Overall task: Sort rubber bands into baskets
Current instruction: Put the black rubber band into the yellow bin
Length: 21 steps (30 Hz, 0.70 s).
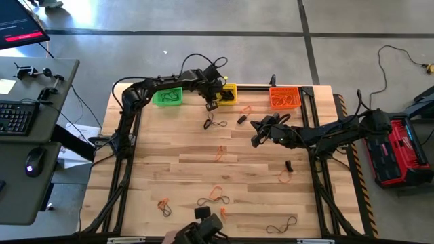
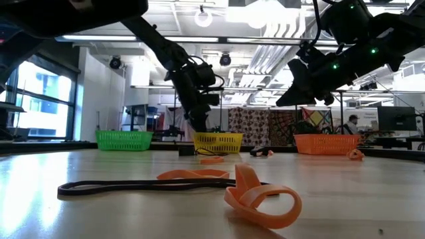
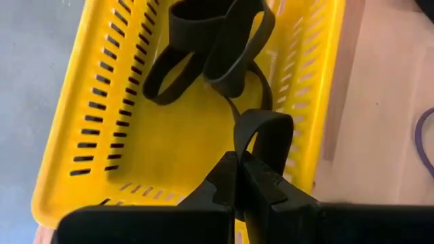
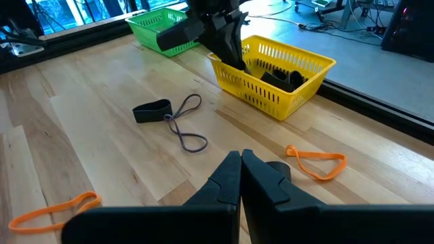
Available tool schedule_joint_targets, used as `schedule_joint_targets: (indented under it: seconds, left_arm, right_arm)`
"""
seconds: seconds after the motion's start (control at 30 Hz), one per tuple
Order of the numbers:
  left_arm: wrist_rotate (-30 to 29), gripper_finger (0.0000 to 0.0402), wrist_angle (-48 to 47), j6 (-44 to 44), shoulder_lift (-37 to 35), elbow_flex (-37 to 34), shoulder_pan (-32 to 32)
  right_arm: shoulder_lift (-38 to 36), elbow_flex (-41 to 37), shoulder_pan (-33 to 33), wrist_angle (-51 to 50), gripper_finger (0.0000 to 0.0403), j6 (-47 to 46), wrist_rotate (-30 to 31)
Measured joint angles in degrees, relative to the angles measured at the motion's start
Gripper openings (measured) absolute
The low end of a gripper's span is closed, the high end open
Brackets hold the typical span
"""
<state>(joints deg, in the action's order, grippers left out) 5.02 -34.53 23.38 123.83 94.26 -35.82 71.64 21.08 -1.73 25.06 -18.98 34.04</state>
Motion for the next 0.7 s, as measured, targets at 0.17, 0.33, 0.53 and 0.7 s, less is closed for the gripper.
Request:
schedule_joint_targets:
  seconds: [0.17,0.33,0.53,0.7]
  left_arm:
    - [-0.8,0.0004,0.4,0.8,0.0,0.0,0.0]
    - [-1.7,0.0023,0.5,0.9,0.0,0.0,0.1]
    - [-3.3,0.0053,0.5,0.9,0.0,0.0,0.4]
    - [-4.8,0.0079,0.3,1.4,-0.2,0.0,0.8]
  right_arm:
    - [0.0,0.0,0.0,0.0,0.0,0.0,0.0]
    - [0.0,0.0,0.0,0.0,0.0,0.0,0.0]
    - [0.0,0.0,0.0,-0.1,0.0,0.0,0.0]
    - [0.0,0.0,0.0,-0.2,0.0,0.0,0.0]
